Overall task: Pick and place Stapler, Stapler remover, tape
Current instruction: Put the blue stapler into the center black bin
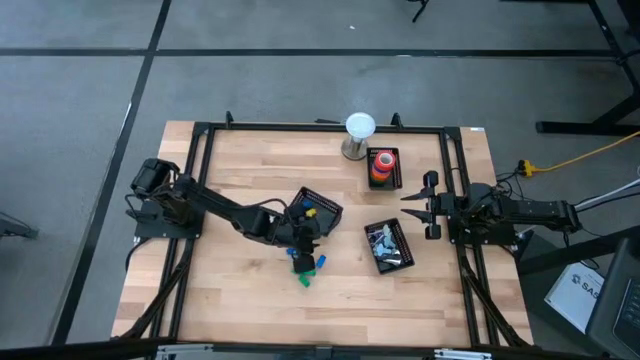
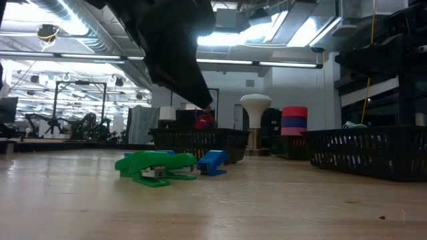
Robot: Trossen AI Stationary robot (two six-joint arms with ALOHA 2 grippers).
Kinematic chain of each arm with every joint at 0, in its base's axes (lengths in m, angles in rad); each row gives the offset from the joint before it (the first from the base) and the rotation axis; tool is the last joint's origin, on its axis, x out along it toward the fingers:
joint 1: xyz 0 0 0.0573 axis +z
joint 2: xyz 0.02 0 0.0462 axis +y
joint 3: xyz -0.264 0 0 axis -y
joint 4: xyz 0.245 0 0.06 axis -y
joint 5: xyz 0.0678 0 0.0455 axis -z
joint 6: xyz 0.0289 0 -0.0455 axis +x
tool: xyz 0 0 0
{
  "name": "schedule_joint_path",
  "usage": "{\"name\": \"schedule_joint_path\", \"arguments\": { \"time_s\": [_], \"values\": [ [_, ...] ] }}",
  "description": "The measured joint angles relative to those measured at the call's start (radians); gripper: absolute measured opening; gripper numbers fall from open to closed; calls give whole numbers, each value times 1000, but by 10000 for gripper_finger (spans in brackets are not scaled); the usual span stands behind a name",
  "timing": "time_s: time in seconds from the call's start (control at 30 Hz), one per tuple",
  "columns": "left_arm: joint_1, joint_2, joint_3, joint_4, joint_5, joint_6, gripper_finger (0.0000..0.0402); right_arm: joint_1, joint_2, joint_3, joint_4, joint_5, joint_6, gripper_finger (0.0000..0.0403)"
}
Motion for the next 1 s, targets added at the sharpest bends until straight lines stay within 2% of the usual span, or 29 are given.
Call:
{"name": "schedule_joint_path", "arguments": {
  "time_s": [0.23,0.4,0.57,0.67,0.8,0.9,1.0],
  "values": [
    [-47,0,0,0,-2,0,121,0,0,0,0,0,0,140],
    [-85,0,0,0,49,0,118,0,0,0,0,0,0,140],
    [-132,0,0,-8,54,-31,118,0,0,0,0,0,0,140],
    [-168,0,0,-41,7,-12,118,0,0,0,0,0,0,140],
    [-214,0,0,-109,-114,73,118,0,0,0,0,0,0,140],
    [-234,0,0,-153,-200,51,118,0,0,0,0,0,0,140],
    [-238,0,0,-214,-235,26,118,0,0,0,0,0,0,140]
  ]
}}
